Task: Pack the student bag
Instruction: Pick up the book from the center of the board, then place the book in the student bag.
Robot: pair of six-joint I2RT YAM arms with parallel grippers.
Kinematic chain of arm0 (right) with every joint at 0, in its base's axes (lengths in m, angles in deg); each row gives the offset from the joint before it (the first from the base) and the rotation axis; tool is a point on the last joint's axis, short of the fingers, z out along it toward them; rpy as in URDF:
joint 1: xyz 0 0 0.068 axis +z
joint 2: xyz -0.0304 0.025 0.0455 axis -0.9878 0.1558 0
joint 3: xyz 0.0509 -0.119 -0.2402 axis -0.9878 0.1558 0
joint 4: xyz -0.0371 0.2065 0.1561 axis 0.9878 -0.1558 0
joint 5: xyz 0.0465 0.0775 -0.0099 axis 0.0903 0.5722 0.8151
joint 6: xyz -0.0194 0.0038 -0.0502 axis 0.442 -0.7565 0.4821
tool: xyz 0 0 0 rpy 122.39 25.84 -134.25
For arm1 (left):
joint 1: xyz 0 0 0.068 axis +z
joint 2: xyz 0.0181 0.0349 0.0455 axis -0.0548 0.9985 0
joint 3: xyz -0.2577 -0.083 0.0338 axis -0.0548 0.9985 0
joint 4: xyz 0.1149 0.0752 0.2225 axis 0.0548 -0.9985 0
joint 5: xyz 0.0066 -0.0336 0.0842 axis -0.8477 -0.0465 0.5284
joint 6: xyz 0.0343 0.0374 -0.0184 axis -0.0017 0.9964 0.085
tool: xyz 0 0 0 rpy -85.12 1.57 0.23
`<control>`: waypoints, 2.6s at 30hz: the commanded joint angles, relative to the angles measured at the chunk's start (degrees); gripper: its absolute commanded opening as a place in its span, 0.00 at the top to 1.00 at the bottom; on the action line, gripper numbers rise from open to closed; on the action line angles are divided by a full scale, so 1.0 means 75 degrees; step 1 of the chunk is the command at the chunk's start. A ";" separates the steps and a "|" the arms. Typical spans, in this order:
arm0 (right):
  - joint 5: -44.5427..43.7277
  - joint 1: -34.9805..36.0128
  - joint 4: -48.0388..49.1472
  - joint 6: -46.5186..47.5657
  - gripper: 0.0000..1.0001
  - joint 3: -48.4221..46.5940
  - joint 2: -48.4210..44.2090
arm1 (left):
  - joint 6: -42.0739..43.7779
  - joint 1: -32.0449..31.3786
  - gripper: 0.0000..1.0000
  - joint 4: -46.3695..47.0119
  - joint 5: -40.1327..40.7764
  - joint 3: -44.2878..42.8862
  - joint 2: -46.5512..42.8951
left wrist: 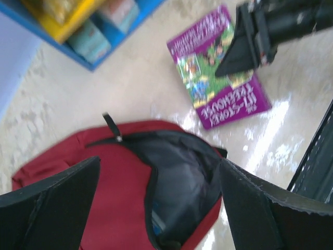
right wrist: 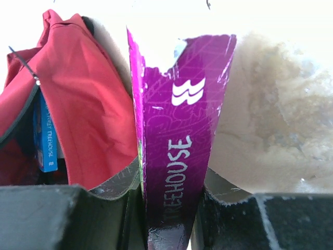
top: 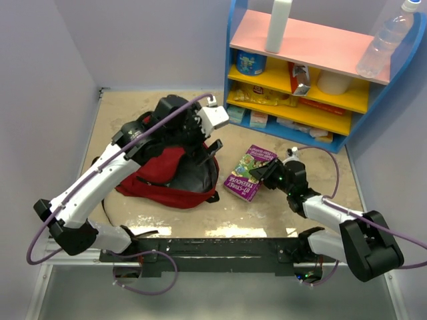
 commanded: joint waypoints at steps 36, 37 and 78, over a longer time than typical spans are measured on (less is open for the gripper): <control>0.3295 0.0749 0.0581 -0.0554 1.00 -0.2189 -0.1363 | 0.0744 0.0028 1.00 0.0209 0.3501 0.1417 -0.0783; 0.3504 0.0936 0.0884 -0.0613 1.00 -0.2131 -0.1222 | 0.0756 0.0028 1.00 0.0186 0.3477 0.1242 -0.0737; 0.1238 0.2990 0.2513 -0.0881 1.00 -0.5988 0.4851 | 0.0545 0.0040 1.00 -0.0201 0.2270 0.1064 -0.0889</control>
